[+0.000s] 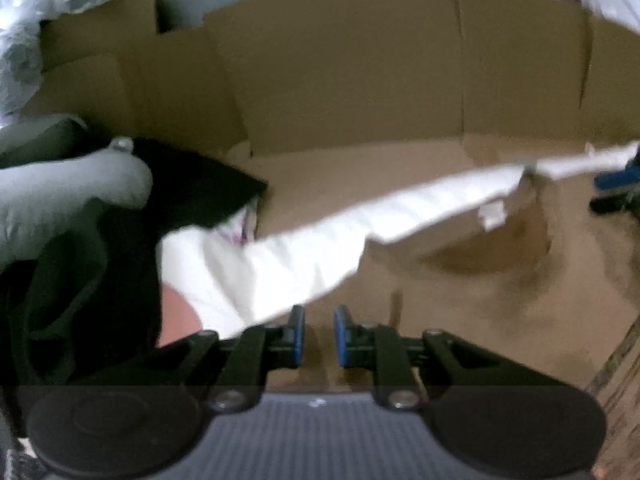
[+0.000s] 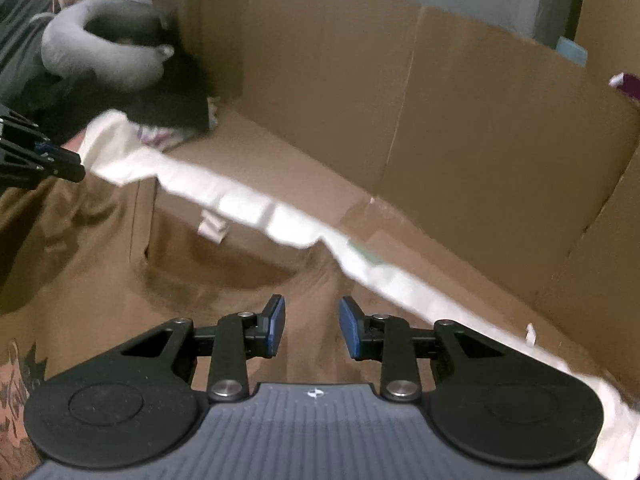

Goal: Fold clothes

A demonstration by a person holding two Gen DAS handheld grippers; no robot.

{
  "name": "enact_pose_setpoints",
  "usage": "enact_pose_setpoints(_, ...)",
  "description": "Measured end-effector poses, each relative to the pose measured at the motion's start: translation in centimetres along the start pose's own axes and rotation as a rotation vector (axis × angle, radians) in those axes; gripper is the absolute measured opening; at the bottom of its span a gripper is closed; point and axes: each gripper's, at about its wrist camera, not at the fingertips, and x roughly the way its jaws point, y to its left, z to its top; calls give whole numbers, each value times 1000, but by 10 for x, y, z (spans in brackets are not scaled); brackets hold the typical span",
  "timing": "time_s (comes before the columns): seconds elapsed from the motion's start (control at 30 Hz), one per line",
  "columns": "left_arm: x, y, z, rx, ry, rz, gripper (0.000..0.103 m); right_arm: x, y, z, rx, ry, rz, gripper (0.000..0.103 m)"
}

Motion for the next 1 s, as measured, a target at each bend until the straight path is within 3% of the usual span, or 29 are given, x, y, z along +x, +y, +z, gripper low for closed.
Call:
enact_pose_setpoints(0.1,19,9,-8,-35,59,21,18,2,0,-8,19,24,-20,37)
enact_pose_setpoints(0.2,34,21,-14,-51,87,89,16,8,-6,-14,19,59,-61,37)
enact_pose_setpoints(0.33,41,46,-16,-171,95,73,3,11,-32,-29,40,107,-152,37)
enact_pose_setpoints(0.47,32,44,-14,-154,90,106,3,7,-62,-43,102,129,-222,37)
enact_pose_setpoints(0.57,21,40,-12,-153,70,71,9,1,-78,-51,128,132,-241,37)
enact_pose_setpoints(0.73,14,23,-6,-123,50,-14,10,-10,-91,-59,133,128,-263,37)
enact_pose_setpoints(1.0,50,-14,11,-100,72,-68,10,-12,-108,-73,148,135,-244,37)
